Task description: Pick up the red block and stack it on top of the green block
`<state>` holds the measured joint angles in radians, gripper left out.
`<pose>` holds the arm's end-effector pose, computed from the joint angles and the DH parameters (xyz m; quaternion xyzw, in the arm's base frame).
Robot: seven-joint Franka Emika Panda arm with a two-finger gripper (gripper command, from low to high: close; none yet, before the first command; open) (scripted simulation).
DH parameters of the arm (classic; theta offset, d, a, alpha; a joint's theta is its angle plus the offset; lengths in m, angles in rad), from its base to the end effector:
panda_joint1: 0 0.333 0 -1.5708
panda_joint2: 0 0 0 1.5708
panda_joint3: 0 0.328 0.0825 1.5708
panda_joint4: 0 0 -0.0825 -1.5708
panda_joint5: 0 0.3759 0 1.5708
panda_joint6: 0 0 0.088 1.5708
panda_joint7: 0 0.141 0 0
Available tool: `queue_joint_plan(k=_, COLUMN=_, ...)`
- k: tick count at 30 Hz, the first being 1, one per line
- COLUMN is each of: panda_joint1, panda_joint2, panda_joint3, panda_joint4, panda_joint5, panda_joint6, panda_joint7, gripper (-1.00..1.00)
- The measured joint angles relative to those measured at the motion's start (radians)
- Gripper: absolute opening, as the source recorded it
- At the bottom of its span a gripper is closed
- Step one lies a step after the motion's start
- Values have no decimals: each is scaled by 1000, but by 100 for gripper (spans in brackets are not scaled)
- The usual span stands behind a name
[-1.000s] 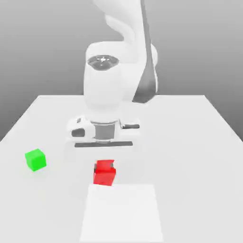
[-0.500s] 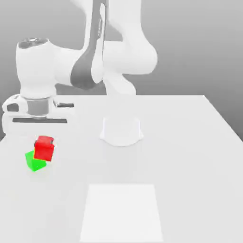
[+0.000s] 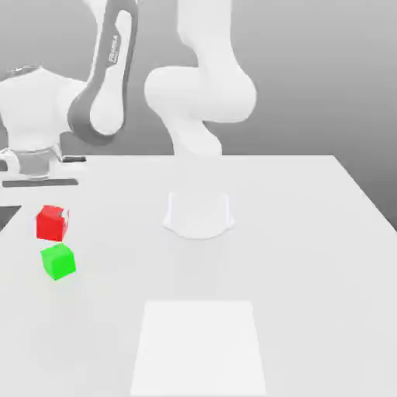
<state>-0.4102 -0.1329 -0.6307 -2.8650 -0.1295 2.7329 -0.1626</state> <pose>0.1886 -0.2933 0.2078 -0.9297 0.3680 0.0002 0.0172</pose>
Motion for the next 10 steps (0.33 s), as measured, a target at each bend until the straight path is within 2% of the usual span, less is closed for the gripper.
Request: queue_joint_plan(k=10, panda_joint1=66, panda_joint2=133, panda_joint3=-3, panda_joint4=4, panda_joint5=228, panda_joint6=98, panda_joint7=-158, gripper=-100)
